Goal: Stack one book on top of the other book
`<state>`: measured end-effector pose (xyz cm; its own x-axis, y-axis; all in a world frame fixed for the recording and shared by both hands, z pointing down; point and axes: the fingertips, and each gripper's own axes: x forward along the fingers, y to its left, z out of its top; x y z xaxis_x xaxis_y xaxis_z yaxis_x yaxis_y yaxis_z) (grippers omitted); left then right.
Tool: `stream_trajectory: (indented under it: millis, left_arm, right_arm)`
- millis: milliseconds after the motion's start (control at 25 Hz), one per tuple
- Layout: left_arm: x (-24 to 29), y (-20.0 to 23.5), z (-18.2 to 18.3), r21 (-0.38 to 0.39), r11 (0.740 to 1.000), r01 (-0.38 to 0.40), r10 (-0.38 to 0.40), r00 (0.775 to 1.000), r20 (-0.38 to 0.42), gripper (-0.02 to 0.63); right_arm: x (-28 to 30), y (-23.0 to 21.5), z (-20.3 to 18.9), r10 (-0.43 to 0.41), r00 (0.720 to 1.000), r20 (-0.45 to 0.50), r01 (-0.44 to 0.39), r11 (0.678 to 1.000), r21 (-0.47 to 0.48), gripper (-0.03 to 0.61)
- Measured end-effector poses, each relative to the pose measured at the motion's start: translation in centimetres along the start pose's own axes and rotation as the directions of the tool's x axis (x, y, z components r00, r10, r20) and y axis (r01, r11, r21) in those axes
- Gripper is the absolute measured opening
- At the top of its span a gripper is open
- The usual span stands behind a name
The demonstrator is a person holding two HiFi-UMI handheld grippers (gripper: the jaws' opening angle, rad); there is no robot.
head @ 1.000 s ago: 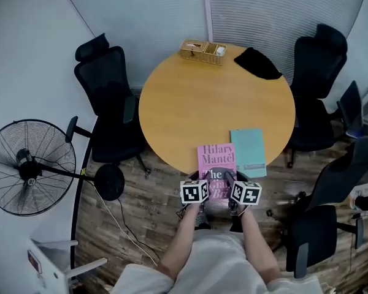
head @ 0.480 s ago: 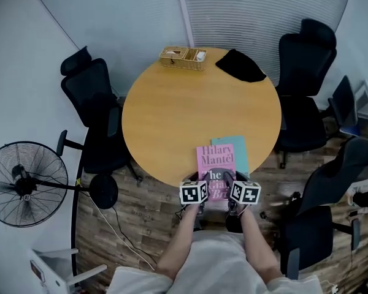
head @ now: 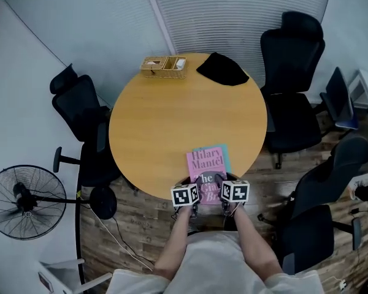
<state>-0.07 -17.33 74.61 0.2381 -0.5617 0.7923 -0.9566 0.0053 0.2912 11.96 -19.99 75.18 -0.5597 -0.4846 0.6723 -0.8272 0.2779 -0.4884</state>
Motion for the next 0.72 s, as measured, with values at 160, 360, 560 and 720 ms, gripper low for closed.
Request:
stream_trajectory:
  millis: [160,360,560,720]
  left_arm:
    - [1.0,-0.3,0.5,-0.014,1.000,-0.014,0.013,1.000,-0.018,0.199]
    - [2.3,-0.4,0.8,-0.020,1.000,-0.009,0.008,1.000,-0.019,0.199]
    - [3.1,-0.4,0.7,-0.037,0.999,-0.003,0.002,0.999,-0.032,0.199]
    - [3.5,-0.7,0.3,-0.032,0.999,-0.003,0.001,0.999,-0.043,0.199]
  right_arm:
    - [0.5,-0.7,0.5,0.008,1.000,-0.006,-0.008,0.999,-0.036,0.173]
    - [1.4,-1.7,0.8,0.015,1.000,-0.027,-0.017,0.998,-0.055,0.172]
    - [1.8,-2.1,0.9,0.022,0.998,-0.054,-0.026,0.997,-0.074,0.172]
    - [1.7,-2.8,0.5,0.027,0.997,-0.069,-0.031,0.997,-0.069,0.172]
